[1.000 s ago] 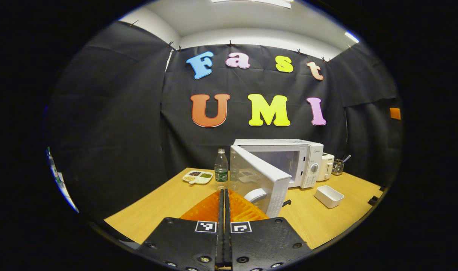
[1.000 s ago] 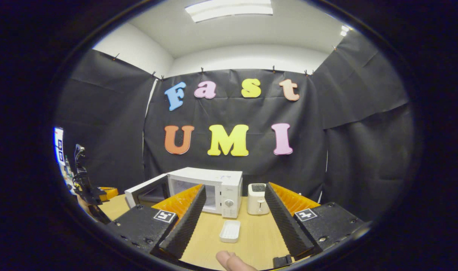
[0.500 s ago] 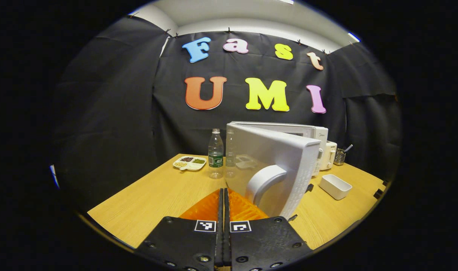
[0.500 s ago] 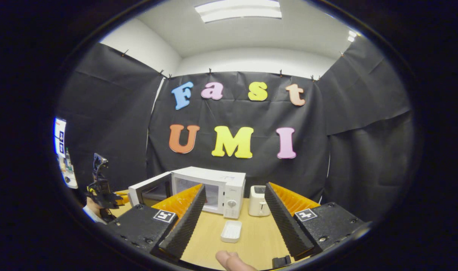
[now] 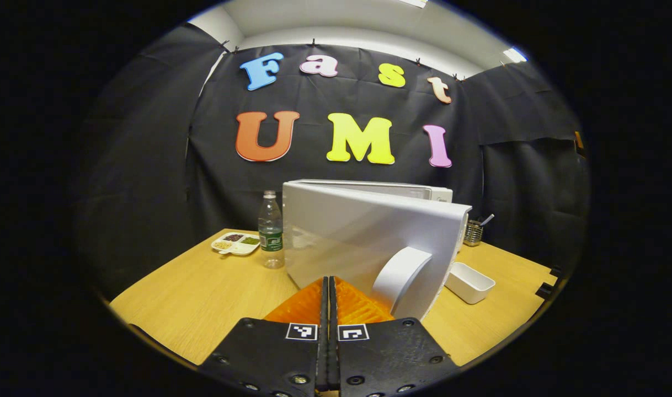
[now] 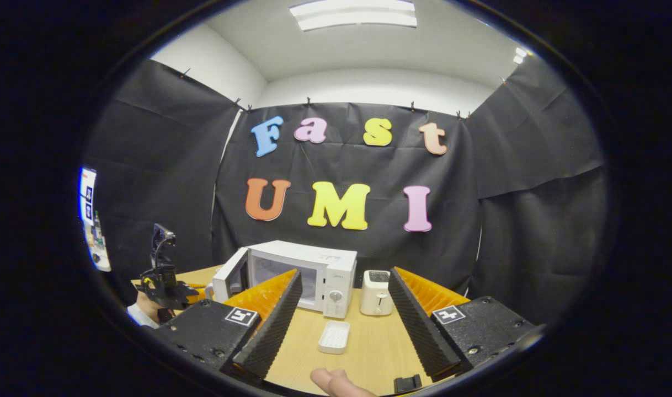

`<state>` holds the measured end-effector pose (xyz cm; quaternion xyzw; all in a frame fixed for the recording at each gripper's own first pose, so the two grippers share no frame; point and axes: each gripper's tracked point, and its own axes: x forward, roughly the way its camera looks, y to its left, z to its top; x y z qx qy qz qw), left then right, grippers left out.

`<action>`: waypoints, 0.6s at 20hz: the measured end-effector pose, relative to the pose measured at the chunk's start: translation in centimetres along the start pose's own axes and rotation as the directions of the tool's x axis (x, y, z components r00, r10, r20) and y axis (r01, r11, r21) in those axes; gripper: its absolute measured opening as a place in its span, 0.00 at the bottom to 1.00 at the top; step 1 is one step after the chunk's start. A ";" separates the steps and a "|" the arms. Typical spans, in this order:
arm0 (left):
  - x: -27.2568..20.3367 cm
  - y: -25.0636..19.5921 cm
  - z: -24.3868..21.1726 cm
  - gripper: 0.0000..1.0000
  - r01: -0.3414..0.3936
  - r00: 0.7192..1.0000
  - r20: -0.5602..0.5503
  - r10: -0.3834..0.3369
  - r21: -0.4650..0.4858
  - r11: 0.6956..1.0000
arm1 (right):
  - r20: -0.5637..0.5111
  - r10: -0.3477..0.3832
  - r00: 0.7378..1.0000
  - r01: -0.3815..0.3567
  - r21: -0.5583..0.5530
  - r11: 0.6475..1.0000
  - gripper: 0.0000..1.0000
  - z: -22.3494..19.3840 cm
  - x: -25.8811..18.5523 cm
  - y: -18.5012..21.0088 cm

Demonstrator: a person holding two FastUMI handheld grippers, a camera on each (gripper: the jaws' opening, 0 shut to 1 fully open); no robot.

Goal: Open the microwave oven with the left hand, put the food in, and close the microwave oven.

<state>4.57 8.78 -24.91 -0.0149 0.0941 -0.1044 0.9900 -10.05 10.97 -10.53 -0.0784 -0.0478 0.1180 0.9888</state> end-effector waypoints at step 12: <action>7.2 -6.4 -0.1 0.00 0.079 0.996 -0.031 -0.079 -0.004 0.997 | 0.034 -0.008 0.999 0.008 0.003 1.000 1.00 -0.4 1.5 -2.3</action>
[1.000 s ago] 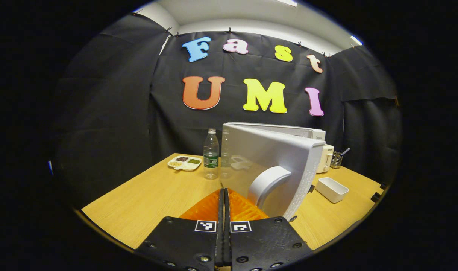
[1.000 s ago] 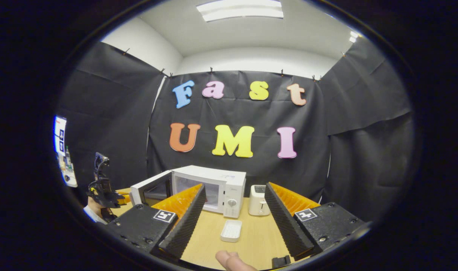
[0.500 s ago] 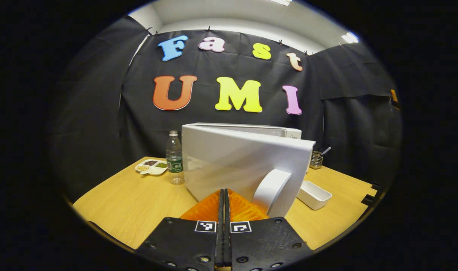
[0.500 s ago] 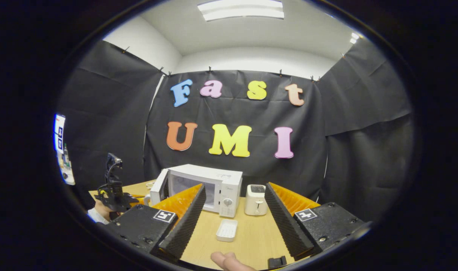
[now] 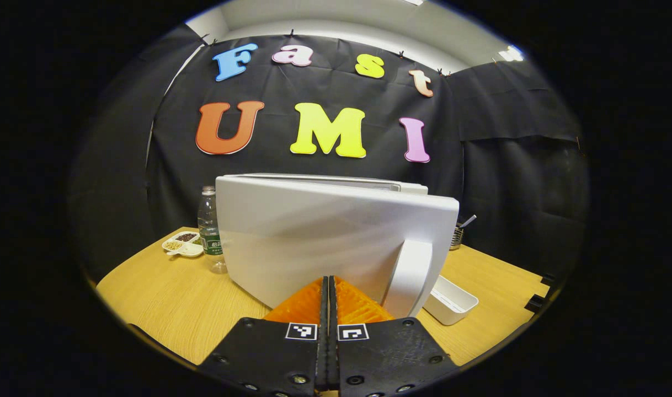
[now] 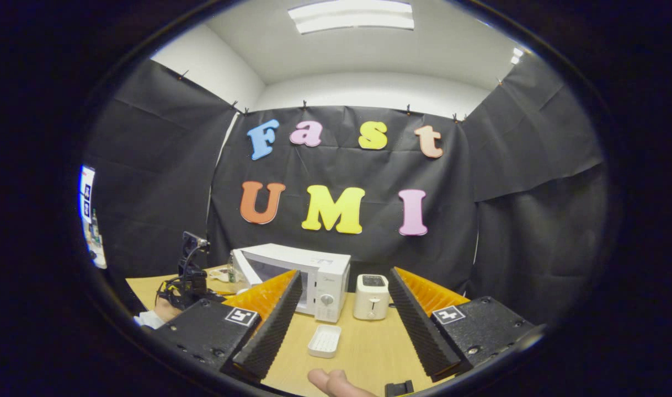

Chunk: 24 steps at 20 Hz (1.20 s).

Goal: Open the microwave oven with the left hand, put the food in, and close the microwave oven.

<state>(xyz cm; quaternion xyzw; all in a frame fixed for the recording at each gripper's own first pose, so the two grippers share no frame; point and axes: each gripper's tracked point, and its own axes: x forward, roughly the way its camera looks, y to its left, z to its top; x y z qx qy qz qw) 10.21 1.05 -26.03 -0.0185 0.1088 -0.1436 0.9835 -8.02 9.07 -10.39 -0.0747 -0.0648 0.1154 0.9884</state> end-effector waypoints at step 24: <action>13.0 -3.6 0.9 0.00 -0.025 0.999 -0.036 0.023 -0.058 0.998 | 0.010 -0.034 0.999 0.033 0.122 0.992 1.00 0.7 8.7 -8.4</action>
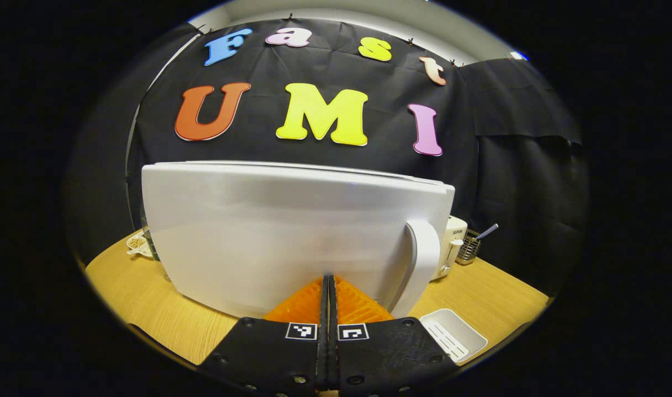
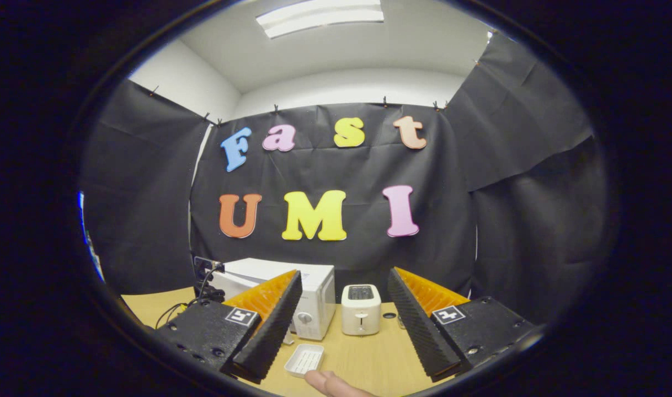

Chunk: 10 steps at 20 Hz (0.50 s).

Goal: Open the microwave oven with the left hand, put the food in, and close the microwave oven.

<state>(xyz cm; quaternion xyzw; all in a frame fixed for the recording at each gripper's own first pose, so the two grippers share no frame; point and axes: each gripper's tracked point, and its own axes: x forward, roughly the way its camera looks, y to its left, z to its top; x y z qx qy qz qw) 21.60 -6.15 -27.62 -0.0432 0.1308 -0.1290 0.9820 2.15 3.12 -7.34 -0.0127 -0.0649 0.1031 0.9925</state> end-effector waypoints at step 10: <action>3.4 0.3 0.0 0.00 -0.036 0.999 -0.002 0.036 0.008 0.999 | -0.020 -0.018 1.000 0.019 0.061 0.998 1.00 -1.8 1.8 -2.2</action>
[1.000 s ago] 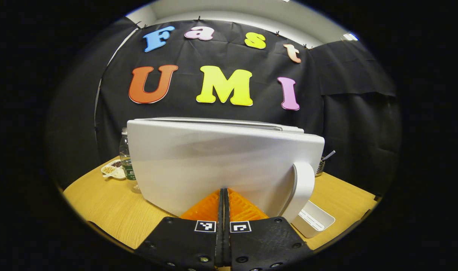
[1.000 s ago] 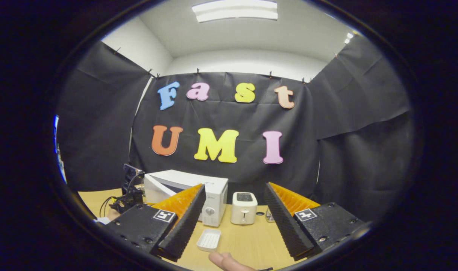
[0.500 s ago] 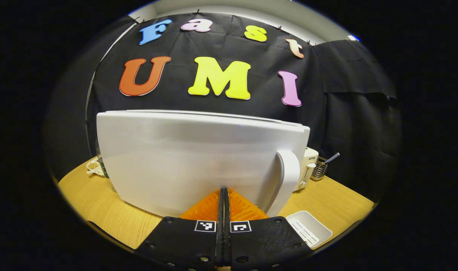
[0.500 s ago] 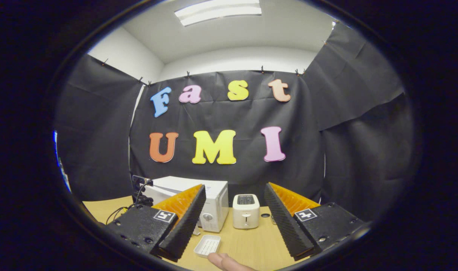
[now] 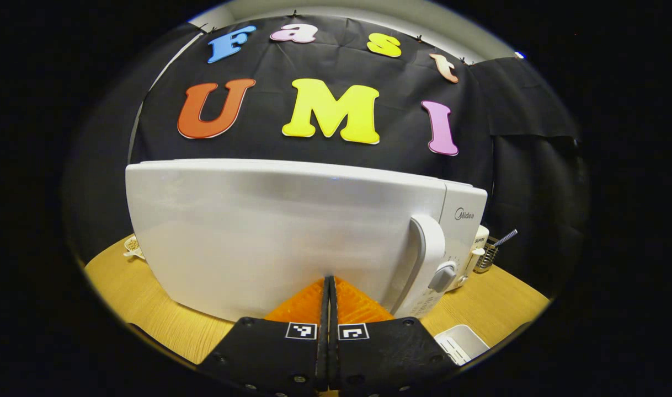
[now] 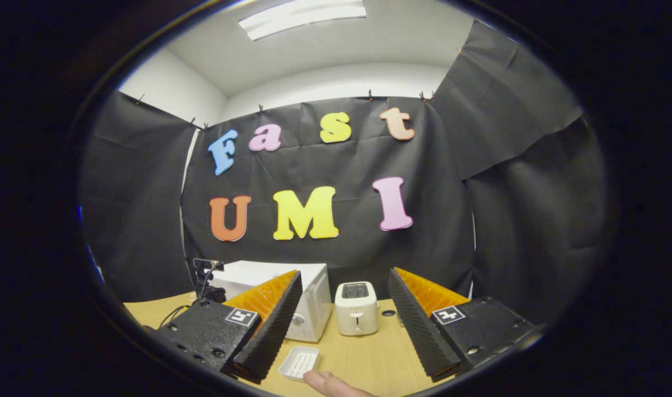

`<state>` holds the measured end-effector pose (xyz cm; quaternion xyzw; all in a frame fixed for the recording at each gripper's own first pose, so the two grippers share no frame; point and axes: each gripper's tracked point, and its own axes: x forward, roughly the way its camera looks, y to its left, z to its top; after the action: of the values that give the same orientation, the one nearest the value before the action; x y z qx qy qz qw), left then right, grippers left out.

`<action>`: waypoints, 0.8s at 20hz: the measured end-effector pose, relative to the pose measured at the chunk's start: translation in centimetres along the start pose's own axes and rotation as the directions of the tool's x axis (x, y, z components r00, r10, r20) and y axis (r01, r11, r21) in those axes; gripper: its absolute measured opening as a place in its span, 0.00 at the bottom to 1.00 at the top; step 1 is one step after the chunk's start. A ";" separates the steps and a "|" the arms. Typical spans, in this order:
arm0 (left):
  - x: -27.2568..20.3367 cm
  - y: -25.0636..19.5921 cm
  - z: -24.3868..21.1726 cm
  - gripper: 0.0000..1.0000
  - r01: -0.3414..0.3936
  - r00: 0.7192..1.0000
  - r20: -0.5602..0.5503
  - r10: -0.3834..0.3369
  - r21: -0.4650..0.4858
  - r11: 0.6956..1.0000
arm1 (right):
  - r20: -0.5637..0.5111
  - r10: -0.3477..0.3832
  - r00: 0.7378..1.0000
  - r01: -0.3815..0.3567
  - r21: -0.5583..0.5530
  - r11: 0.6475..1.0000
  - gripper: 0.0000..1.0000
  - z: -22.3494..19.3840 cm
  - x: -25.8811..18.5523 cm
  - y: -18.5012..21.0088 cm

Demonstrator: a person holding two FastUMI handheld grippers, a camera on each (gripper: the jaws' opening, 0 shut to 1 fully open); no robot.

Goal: Open the microwave oven with the left hand, put the food in, and close the microwave oven.

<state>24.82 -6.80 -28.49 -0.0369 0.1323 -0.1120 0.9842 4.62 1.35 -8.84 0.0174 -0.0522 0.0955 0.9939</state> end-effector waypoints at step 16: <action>-8.7 -1.9 6.3 0.02 0.033 0.998 0.061 -0.032 -0.008 0.999 | -0.047 -0.072 0.996 0.071 -0.024 0.997 1.00 1.2 -4.7 1.3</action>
<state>17.92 -6.38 -20.09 -0.0468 0.1021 -0.1262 0.9856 -0.31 1.70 -8.08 0.0060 -0.0290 0.0595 0.9978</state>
